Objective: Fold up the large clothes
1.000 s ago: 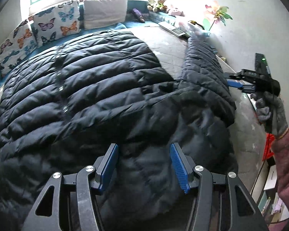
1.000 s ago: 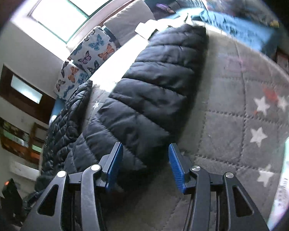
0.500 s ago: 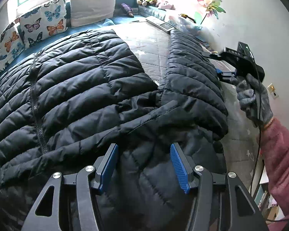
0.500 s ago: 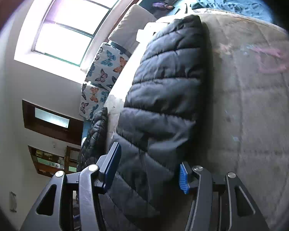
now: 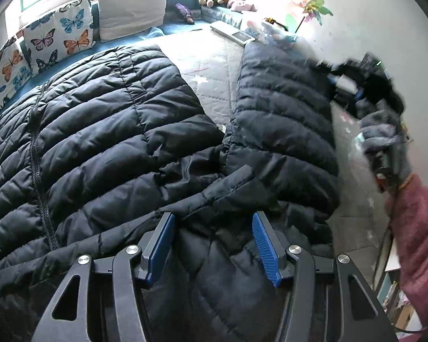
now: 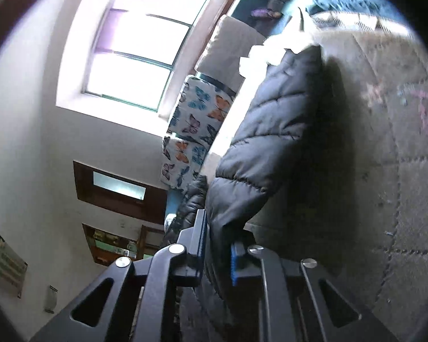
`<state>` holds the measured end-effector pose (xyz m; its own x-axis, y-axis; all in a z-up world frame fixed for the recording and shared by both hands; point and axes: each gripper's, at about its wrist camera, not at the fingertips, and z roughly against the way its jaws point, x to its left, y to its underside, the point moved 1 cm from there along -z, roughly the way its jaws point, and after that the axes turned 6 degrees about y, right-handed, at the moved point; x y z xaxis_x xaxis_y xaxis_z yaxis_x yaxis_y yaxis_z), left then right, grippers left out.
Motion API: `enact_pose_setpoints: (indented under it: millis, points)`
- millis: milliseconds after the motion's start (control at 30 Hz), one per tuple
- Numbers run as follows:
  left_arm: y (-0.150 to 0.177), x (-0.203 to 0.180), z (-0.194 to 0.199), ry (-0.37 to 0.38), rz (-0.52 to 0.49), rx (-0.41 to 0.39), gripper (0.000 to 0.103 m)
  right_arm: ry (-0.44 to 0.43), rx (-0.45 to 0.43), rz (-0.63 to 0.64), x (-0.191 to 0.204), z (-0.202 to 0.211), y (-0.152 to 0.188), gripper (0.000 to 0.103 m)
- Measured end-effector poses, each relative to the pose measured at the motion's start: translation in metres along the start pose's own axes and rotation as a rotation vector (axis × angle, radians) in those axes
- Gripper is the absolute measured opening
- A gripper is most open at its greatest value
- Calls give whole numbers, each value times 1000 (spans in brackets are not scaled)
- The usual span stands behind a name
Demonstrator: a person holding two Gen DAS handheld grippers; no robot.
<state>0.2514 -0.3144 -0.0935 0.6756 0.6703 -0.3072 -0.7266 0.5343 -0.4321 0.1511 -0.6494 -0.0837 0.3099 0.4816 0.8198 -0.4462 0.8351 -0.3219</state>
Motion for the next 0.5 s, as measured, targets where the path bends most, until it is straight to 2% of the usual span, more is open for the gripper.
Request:
enact_pose_setpoints:
  millis: [100,200,300,500]
  points:
    - [0,3,-8,-4,19,8,59,-14,-25,52,27,8,3,15]
    - [2,4,5,17,31,-18,59,-28,-51,141,66,19,9,15]
    - [10,9,36,31,50,-69,59,-36,-65,253,114,29,23,15]
    - [53,33,128,-29,100,-258,59,-80,-44,533,220,37,86,15]
